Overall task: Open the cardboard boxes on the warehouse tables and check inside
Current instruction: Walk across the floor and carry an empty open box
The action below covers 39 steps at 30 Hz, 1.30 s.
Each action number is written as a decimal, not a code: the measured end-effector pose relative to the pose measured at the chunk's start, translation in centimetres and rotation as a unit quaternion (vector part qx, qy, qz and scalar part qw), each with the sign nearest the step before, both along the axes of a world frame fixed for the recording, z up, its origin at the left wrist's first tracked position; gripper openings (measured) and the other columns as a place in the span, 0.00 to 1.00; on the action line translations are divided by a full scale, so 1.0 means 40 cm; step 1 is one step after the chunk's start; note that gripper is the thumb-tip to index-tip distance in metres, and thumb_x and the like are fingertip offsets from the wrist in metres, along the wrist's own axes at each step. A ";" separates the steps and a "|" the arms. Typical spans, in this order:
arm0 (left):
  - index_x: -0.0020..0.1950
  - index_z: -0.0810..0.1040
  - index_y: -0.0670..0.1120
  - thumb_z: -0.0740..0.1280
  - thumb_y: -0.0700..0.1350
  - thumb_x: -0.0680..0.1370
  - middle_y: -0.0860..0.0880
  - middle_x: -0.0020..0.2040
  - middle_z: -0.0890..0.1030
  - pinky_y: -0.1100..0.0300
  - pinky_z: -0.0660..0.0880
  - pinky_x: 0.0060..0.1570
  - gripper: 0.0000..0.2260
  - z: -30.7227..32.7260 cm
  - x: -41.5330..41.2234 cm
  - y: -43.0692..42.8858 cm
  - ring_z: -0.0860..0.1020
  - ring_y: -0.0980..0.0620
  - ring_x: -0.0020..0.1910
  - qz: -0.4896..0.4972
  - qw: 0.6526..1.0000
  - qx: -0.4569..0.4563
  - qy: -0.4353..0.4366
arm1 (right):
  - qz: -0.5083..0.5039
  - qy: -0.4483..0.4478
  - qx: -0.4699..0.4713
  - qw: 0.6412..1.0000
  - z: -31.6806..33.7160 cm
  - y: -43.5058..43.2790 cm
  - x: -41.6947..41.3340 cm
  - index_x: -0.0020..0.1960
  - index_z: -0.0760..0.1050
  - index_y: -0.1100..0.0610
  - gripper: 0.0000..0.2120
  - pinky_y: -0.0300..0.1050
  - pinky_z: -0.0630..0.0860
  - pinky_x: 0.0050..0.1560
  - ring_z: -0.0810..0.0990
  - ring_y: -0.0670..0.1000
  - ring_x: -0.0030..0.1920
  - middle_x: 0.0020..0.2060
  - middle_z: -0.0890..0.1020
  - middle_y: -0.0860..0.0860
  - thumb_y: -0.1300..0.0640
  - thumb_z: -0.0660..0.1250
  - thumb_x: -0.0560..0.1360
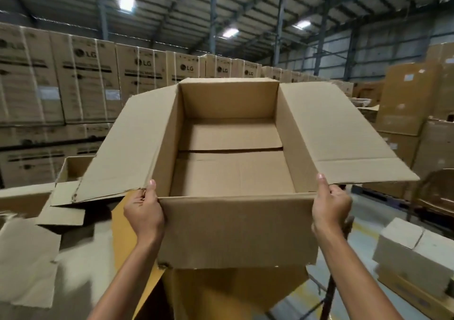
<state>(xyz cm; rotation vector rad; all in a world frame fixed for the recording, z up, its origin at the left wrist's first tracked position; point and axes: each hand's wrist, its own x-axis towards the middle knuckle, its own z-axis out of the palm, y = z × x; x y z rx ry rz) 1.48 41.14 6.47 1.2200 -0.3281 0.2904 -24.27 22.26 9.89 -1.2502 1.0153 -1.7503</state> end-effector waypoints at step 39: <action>0.42 0.77 0.40 0.65 0.50 0.80 0.42 0.43 0.81 0.55 0.71 0.37 0.14 -0.177 0.173 -0.185 0.79 0.41 0.44 0.142 0.785 0.573 0.188 | 0.421 0.430 0.147 0.785 -0.256 -0.649 0.448 0.50 0.77 0.64 0.12 0.44 0.76 0.36 0.82 0.55 0.39 0.42 0.83 0.59 0.56 0.72 0.75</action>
